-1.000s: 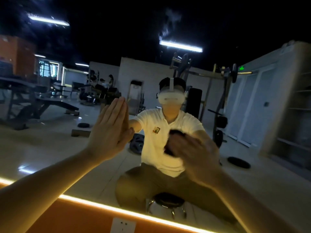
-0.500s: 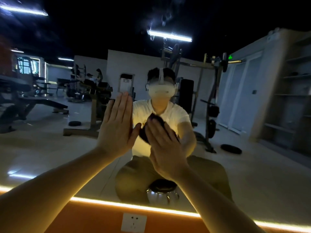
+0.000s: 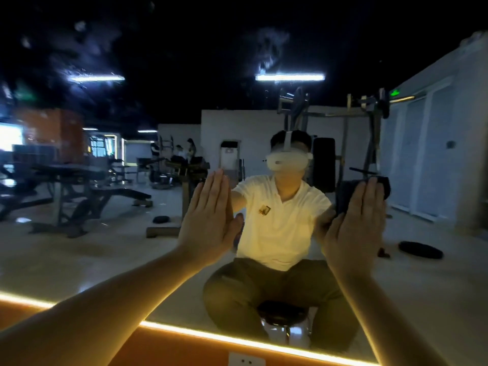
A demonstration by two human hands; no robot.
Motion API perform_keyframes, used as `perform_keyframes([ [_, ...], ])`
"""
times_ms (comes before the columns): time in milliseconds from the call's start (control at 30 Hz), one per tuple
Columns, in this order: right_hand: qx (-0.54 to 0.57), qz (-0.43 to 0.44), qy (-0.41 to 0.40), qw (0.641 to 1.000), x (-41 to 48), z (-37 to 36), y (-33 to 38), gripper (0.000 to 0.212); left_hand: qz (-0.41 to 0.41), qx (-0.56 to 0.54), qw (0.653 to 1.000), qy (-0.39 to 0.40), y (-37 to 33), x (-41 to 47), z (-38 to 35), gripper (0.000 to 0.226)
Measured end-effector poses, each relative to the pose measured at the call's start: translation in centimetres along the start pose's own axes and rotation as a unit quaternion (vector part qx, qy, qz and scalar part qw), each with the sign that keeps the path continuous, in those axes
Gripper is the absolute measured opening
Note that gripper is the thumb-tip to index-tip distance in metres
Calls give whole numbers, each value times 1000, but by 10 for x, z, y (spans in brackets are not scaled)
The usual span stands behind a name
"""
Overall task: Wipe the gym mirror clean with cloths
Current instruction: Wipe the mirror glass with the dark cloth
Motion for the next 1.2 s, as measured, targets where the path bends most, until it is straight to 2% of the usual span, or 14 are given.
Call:
perform_keyframes([
  [200,49,130,52,989,-44,-36,73,69,-31,8,999,20,7,-5,7,81],
  [267,47,240,97,965,-65,-49,98,64,-37,4,999,12,7,-6,7,76],
  [333,-8,354,136,925,-80,-58,107,62,-53,-6,999,8,12,-8,6,72],
  [400,-49,402,125,905,-63,-55,98,63,-79,-11,997,7,21,-9,7,70],
  [467,-49,327,102,938,-28,-41,78,63,-106,-14,994,17,30,-9,8,69],
  [567,-49,122,5,991,26,-11,45,60,-143,-15,989,21,41,-9,6,68],
  [633,-33,31,-33,998,38,-8,46,67,-159,-32,987,16,47,-8,10,67],
  [700,-23,-8,-38,999,33,-24,71,64,-162,-51,986,-3,55,-6,16,67],
  [767,-19,18,-27,999,12,-48,111,66,-143,-61,987,-29,69,-3,24,67],
  [867,-7,141,31,990,-37,-83,178,65,-110,-66,990,-50,90,0,30,65],
  [967,-38,318,112,941,-75,-105,217,62,-103,-57,991,-64,109,2,33,63],
  [1033,-99,399,123,903,-69,-101,212,64,-95,-55,991,-77,122,6,33,64],
  [1100,-139,410,107,895,-47,-87,190,67,-80,-57,991,-86,135,9,31,67],
  [1200,-168,279,45,945,6,-51,136,66,-76,-32,993,-82,143,13,21,71],
])
Point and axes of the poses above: each hand's wrist, its own x-axis towards the middle knuckle, its own z-axis out of the back of the hand, y = z × x, the point moved 4 cm from there along x, towards the middle knuckle, and after that the axes turned 3 degrees about -z, right-handed, at the moved point
